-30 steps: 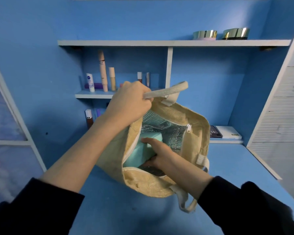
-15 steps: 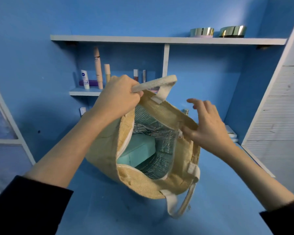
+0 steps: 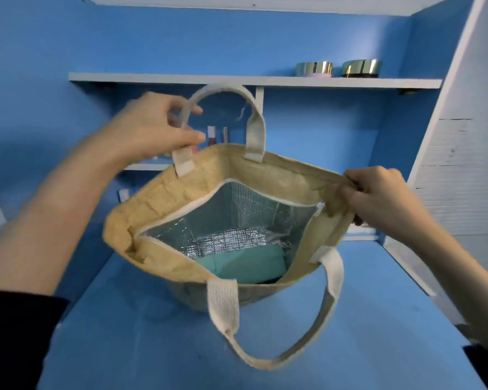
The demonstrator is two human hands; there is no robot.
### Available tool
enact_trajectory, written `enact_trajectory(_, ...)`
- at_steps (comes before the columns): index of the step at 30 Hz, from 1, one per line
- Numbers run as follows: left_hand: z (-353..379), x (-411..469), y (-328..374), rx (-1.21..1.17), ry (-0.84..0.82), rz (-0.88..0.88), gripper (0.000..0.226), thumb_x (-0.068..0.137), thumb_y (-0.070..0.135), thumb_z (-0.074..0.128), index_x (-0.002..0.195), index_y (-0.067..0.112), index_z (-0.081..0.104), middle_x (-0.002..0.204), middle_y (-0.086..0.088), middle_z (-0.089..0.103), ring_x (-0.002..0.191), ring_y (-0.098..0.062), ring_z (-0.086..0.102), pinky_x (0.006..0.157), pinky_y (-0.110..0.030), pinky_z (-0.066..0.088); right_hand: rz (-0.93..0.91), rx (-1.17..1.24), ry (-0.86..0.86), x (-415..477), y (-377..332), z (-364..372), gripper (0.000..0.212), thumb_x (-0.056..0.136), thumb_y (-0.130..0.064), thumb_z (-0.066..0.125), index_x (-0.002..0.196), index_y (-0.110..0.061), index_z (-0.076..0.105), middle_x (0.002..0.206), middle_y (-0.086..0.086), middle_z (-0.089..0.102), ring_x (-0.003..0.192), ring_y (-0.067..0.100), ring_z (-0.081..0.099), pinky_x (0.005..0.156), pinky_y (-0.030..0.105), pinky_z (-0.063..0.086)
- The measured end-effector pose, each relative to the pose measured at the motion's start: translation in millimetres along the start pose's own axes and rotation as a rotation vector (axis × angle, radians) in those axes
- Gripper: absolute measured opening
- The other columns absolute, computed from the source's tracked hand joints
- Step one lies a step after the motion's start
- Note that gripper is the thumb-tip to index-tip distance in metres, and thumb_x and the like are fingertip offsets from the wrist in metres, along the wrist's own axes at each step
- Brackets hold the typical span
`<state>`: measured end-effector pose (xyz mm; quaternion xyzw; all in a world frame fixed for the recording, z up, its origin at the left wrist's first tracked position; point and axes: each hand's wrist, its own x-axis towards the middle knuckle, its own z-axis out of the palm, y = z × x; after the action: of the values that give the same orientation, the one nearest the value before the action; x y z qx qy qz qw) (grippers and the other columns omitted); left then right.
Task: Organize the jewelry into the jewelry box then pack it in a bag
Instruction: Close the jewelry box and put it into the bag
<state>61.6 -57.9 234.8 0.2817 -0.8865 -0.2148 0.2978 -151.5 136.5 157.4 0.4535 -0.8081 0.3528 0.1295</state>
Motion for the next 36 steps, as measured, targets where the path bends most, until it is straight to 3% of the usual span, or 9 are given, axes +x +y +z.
enact_trajectory(2, -5, -3, 16, 0.170, 0.153, 0.124, 0.049, 0.077, 0.021, 0.075, 0.121, 0.028, 0.055, 0.116, -0.002, 0.061, 0.103, -0.018, 0.057, 0.091, -0.033, 0.045, 0.017, -0.027, 0.006, -1, 1, -6, 0.024, 0.082, -0.006, 0.047, 0.061, 0.004, 0.046, 0.058, 0.025, 0.059, 0.060, 0.041, 0.054, 0.053, 0.037, 0.046)
enact_trajectory(5, 14, -18, 62, 0.174, 0.364, 0.429, 0.018, 0.082, 0.028, 0.066, 0.098, 0.020, 0.063, 0.084, 0.006, 0.060, 0.076, -0.008, 0.053, 0.069, -0.018, 0.036, 0.033, -0.029, -0.002, -2, 0, -8, 0.023, 0.080, -0.006, 0.047, 0.060, 0.005, 0.044, 0.061, 0.027, 0.059, 0.055, 0.040, 0.051, 0.053, 0.039, 0.048)
enact_trajectory(9, 85, -17, 94, 0.336, -0.253, 0.367, 0.039, 0.090, 0.040, 0.056, 0.067, 0.009, 0.063, 0.062, -0.004, 0.055, 0.056, -0.005, 0.046, 0.052, -0.023, 0.035, 0.041, -0.019, -0.014, -1, -1, -10, 0.020, 0.079, -0.005, 0.046, 0.063, 0.006, 0.047, 0.064, 0.028, 0.060, 0.054, 0.041, 0.052, 0.054, 0.044, 0.051)
enact_trajectory(11, 110, -7, 92, 0.369, -0.381, 0.300, 0.049, 0.092, 0.041, 0.055, 0.056, 0.010, 0.046, 0.056, -0.005, 0.043, 0.051, -0.011, 0.039, 0.046, -0.029, 0.030, 0.038, -0.027, -0.022, -2, -3, -12, 0.020, 0.080, -0.004, 0.047, 0.062, 0.005, 0.047, 0.063, 0.026, 0.061, 0.062, 0.043, 0.058, 0.055, 0.043, 0.051)
enact_trajectory(16, 132, 4, 89, 0.267, -0.448, 0.249, 0.033, 0.085, 0.028, 0.064, 0.057, 0.012, 0.055, 0.041, 0.005, 0.050, 0.047, -0.015, 0.053, 0.047, -0.024, 0.042, 0.028, -0.070, -0.033, -1, -2, -12, 0.023, 0.082, -0.007, 0.048, 0.063, 0.005, 0.047, 0.065, 0.027, 0.061, 0.055, 0.038, 0.052, 0.055, 0.041, 0.050)
enact_trajectory(22, 133, 3, 77, 0.241, -0.422, 0.194, 0.020, 0.073, -0.004, 0.054, 0.078, -0.001, 0.073, 0.065, -0.008, 0.069, 0.067, -0.021, 0.069, 0.051, -0.028, 0.054, 0.066, -0.070, -0.054, 3, 6, -13, 0.020, 0.080, -0.004, 0.047, 0.062, 0.005, 0.047, 0.062, 0.027, 0.060, 0.052, 0.036, 0.048, 0.057, 0.041, 0.051)
enact_trajectory(29, 118, 3, 55, 0.200, -0.462, 0.088, 0.016, 0.089, 0.012, 0.060, 0.079, 0.009, 0.072, 0.061, 0.002, 0.065, 0.040, -0.003, 0.051, 0.036, -0.009, 0.037, 0.139, -0.087, -0.132, 13, 14, -21, 0.020, 0.081, 0.000, 0.049, 0.061, 0.003, 0.053, 0.056, 0.018, 0.064, 0.052, 0.033, 0.061, 0.057, 0.040, 0.055)
enact_trajectory(33, 108, 3, 47, 0.190, -0.537, 0.040, 0.017, 0.090, 0.022, 0.063, 0.074, 0.016, 0.067, 0.060, 0.007, 0.059, 0.040, 0.003, 0.047, 0.038, -0.008, 0.034, 0.155, -0.120, -0.168, 16, 14, -23, 0.020, 0.077, 0.002, 0.047, 0.059, 0.001, 0.056, 0.049, 0.009, 0.063, 0.039, 0.016, 0.056, 0.050, 0.029, 0.052)
enact_trajectory(36, 95, 1, 34, 0.246, -0.577, 0.030, 0.018, 0.089, 0.024, 0.062, 0.074, 0.016, 0.066, 0.070, 0.006, 0.062, 0.060, -0.003, 0.053, 0.051, -0.013, 0.040, 0.197, -0.134, -0.190, 19, 17, -27, 0.019, 0.075, 0.004, 0.044, 0.064, 0.003, 0.059, 0.052, 0.009, 0.064, 0.041, 0.018, 0.059, 0.046, 0.023, 0.050)
